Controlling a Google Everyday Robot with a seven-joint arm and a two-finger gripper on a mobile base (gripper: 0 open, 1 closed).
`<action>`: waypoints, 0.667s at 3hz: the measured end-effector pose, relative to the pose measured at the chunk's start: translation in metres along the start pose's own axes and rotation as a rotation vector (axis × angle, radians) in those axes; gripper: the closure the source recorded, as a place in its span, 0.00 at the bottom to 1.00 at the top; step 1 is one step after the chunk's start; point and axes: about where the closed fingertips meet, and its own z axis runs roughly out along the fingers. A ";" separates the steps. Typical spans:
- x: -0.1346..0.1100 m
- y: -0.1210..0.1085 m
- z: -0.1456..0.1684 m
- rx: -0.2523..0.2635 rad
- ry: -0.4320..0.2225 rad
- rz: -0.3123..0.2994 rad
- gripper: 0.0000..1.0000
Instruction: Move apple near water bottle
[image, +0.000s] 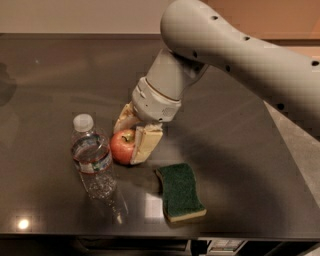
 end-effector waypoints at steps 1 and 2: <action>0.002 0.000 0.003 -0.007 -0.003 -0.004 0.36; 0.000 0.000 0.004 -0.008 -0.002 -0.007 0.13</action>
Offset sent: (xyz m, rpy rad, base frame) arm 0.0005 0.0006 -0.0034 -0.0003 0.0039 0.0073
